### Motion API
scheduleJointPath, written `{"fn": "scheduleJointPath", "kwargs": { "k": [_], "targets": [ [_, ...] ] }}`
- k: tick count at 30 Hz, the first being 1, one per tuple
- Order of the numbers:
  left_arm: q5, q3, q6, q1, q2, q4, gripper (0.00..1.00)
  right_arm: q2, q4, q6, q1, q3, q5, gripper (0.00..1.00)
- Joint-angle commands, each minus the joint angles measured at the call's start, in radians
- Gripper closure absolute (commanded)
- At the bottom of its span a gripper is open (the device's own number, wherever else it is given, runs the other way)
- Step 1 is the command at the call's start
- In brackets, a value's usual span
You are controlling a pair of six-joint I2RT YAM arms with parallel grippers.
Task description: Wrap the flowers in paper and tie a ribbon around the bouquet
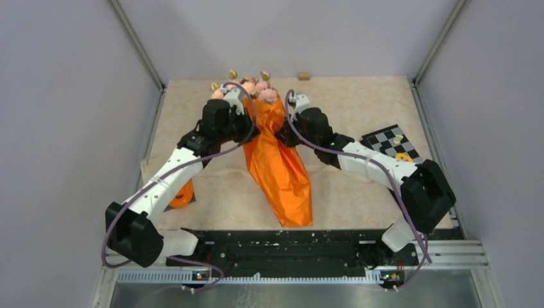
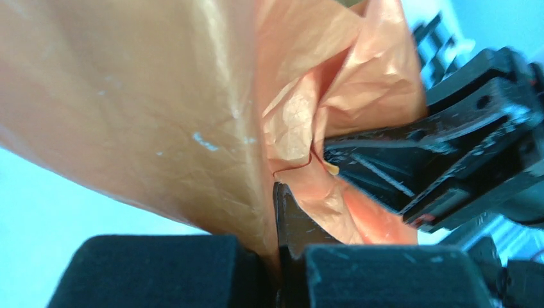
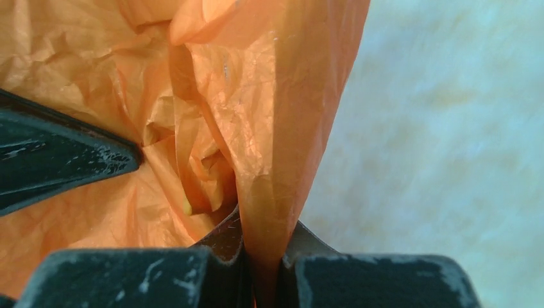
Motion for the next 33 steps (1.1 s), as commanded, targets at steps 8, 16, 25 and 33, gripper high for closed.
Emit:
{"fn": "scheduleJointPath", "kwargs": {
  "k": [8, 16, 25, 33],
  "targets": [
    [-0.049, -0.403, -0.177, 0.011, 0.076, 0.346, 1.00, 0.033, 0.335, 0.217, 0.040, -0.389, 0.137, 1.00],
    [-0.009, -0.380, -0.162, 0.069, 0.313, 0.388, 1.00, 0.199, 0.417, 0.279, 0.038, -0.427, 0.258, 1.00],
    [0.044, -0.272, -0.143, 0.130, 0.431, 0.379, 0.97, 0.281, 0.397, 0.216, -0.042, -0.320, 0.220, 0.88],
    [-0.033, -0.278, -0.166, 0.129, 0.324, 0.277, 0.46, 0.166, 0.349, 0.155, -0.044, -0.336, 0.192, 0.46]
  ]
}}
